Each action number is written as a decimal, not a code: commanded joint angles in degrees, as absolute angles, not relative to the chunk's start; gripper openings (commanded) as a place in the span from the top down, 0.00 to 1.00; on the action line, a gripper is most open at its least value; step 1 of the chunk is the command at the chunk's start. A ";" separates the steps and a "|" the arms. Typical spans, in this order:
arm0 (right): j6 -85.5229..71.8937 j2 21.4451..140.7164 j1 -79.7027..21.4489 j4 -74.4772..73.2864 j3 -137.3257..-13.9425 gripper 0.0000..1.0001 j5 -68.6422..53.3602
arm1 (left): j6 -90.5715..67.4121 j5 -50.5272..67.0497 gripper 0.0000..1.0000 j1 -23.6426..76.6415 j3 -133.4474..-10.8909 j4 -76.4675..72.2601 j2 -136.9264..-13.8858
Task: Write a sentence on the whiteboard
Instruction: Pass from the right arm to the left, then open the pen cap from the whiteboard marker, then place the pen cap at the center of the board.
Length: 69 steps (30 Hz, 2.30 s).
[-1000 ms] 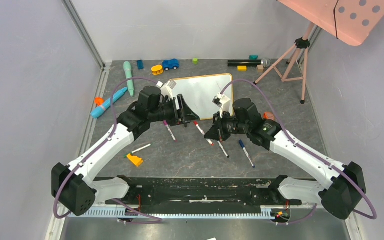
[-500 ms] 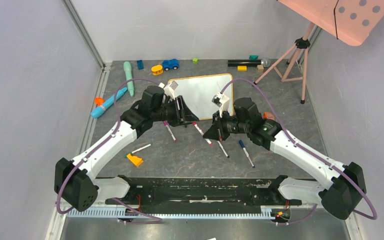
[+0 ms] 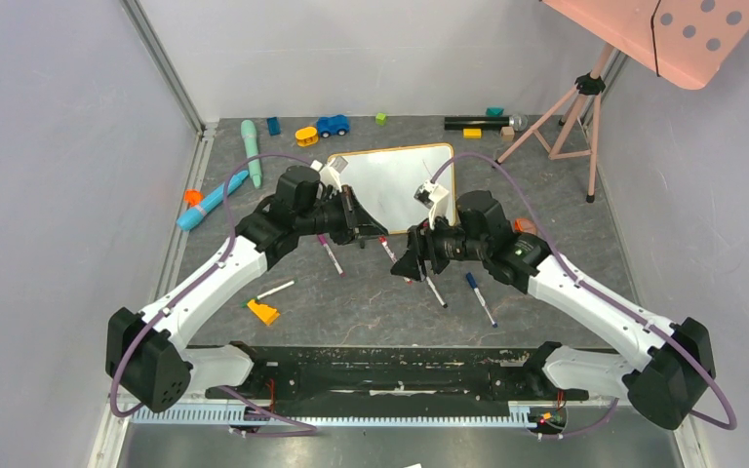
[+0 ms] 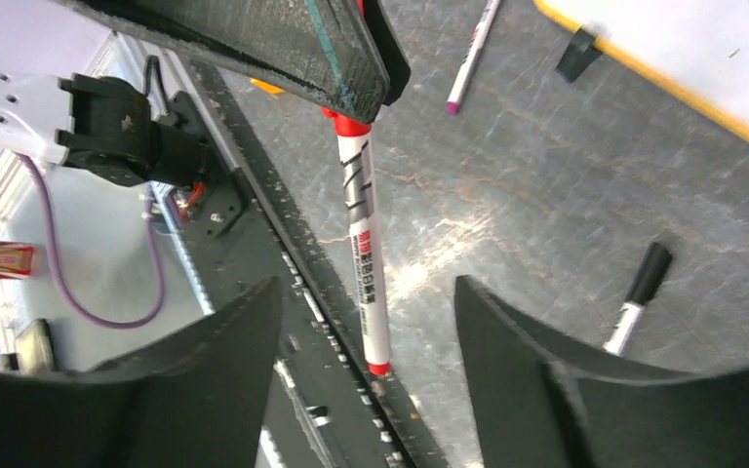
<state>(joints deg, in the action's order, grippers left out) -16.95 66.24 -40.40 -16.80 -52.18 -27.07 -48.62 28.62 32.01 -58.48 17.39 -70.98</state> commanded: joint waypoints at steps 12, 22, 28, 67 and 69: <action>-49.84 47.86 -40.01 23.91 -34.46 0.16 -9.15 | -72.26 27.75 0.98 31.29 -58.10 -6.75 -70.36; -58.75 48.04 -39.47 31.19 -33.01 0.50 -3.95 | -75.44 28.81 0.98 31.34 -57.68 -10.15 -69.72; -60.05 50.70 -39.38 33.88 -34.39 0.63 -5.56 | -76.12 29.60 0.98 31.38 -57.92 -11.05 -69.97; -54.94 38.01 -34.68 16.70 -28.96 1.00 -6.37 | -70.14 31.10 0.98 13.36 -55.13 -0.62 -68.91; -51.89 38.25 -34.63 12.27 -31.08 1.00 -5.58 | -67.78 29.61 0.98 13.36 -55.64 4.09 -69.10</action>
<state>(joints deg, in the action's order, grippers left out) -57.08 38.26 -34.96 19.70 -27.92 -7.25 -73.60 30.96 13.17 -55.48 -1.93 -70.22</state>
